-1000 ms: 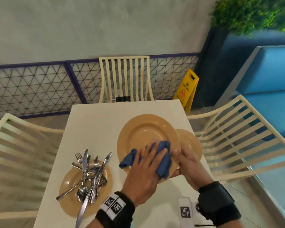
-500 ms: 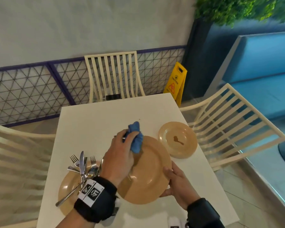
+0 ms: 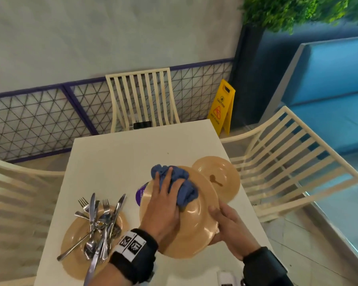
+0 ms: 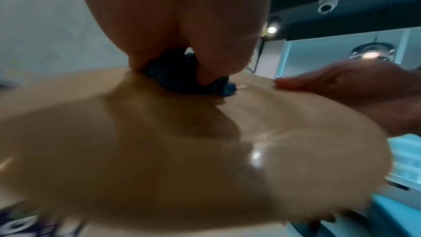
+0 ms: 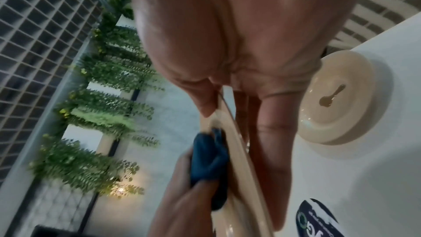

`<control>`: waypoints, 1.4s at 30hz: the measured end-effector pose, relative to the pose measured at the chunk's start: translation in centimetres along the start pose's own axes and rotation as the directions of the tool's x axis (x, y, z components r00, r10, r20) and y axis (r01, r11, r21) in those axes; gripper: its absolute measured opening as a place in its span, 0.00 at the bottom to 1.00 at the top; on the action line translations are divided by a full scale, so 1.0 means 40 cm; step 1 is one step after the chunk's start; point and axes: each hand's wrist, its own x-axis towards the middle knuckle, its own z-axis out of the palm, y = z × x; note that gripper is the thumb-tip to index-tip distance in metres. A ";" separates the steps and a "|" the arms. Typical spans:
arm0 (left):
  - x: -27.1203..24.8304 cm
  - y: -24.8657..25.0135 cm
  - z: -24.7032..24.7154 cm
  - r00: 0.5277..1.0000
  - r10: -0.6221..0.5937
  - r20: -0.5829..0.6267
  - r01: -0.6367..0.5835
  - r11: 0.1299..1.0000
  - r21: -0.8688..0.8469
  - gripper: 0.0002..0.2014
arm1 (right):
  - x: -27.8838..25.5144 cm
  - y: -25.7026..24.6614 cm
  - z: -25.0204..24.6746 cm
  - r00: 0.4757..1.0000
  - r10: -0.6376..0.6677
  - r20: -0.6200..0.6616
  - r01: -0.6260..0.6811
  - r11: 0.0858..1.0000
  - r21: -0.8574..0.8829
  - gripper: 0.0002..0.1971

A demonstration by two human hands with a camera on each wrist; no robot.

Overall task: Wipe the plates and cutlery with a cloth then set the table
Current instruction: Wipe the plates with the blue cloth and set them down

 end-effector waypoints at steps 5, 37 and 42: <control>-0.089 0.115 0.090 0.962 0.249 0.110 -0.237 0.965 -0.111 0.29 | 0.034 -0.071 -0.083 0.996 -0.056 -0.076 0.054 0.998 -0.019 0.15; -0.097 -0.042 0.076 0.996 0.011 -0.087 -0.010 1.000 0.021 0.26 | 0.068 -0.083 -0.109 0.987 -0.129 -0.094 0.126 0.991 -0.045 0.17; -0.044 -0.110 -0.086 0.765 -0.644 -0.013 0.391 0.479 -0.786 0.11 | 0.111 0.036 -0.049 0.985 0.165 -0.041 -0.158 0.977 0.145 0.19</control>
